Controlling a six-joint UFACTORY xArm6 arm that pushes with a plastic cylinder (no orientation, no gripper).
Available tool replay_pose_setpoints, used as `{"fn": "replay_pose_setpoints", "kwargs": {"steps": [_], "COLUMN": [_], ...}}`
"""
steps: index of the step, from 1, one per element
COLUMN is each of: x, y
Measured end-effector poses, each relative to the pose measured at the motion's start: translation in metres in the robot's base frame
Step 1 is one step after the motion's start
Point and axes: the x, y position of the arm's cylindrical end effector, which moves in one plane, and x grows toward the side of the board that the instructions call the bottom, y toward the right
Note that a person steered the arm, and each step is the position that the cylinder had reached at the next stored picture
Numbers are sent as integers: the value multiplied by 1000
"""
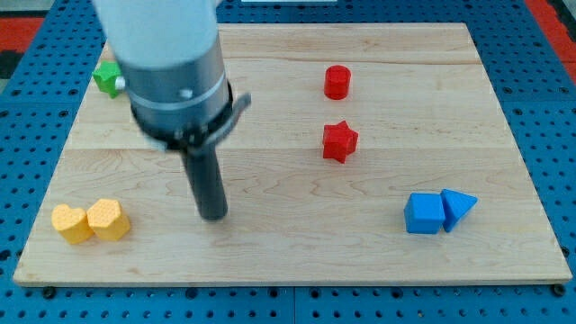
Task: Move the yellow hexagon to the center of the board
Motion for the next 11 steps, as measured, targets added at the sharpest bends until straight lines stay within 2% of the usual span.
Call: {"fn": "replay_pose_setpoints", "kwargs": {"steps": [1,2,3,4,5,7,9,11], "x": [47,51,49,6,-32,-1,8,7], "y": [-25,-104,-166,-194,-161,-150,-88,-70]}}
